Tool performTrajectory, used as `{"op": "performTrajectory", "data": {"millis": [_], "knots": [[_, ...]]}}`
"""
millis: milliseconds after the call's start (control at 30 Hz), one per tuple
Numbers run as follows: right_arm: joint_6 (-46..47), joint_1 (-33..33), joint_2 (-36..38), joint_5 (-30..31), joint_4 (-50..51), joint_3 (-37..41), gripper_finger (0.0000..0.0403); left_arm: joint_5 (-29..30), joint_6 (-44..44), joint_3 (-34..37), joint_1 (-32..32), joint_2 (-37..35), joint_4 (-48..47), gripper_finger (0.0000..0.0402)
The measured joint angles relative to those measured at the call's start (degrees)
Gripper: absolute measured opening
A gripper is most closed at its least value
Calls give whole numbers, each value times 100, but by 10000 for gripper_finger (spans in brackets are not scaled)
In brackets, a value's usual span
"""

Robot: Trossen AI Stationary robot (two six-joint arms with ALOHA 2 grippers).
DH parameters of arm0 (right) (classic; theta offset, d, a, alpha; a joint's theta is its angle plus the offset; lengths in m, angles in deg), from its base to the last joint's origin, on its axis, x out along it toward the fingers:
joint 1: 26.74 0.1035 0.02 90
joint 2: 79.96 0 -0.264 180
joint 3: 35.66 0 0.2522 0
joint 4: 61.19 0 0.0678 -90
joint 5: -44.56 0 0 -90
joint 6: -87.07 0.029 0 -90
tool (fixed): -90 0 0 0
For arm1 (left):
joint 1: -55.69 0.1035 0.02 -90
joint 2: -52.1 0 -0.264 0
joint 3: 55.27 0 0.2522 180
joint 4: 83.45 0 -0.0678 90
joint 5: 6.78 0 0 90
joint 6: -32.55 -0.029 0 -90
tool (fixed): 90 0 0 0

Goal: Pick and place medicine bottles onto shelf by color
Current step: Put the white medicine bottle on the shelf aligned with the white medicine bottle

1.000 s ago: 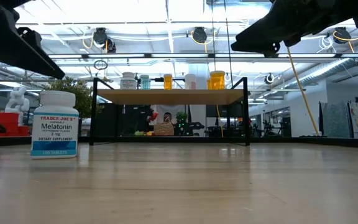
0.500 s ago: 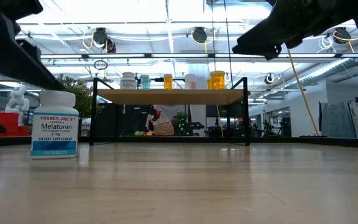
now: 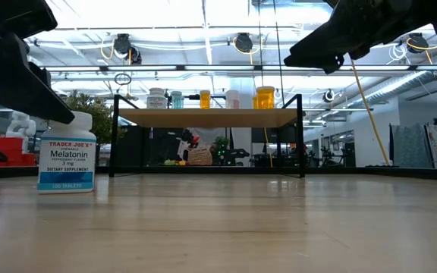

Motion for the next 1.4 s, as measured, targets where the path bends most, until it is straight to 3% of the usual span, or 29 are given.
{"op": "performTrajectory", "data": {"millis": [267,500,767,933,1400], "knots": [[-1,2,0,-7,0,0,169,2,247,0,105,0,22,233],[-1,2,1,-19,2,0,169,1,251,0,101,0,20,202],[-2,4,0,-20,2,0,169,126,218,-20,101,182,67,201],[-2,3,0,-20,0,0,169,13,-265,-20,101,183,218,195],[-2,4,0,-23,0,0,169,-525,-1233,4,169,-407,199,192]]}}
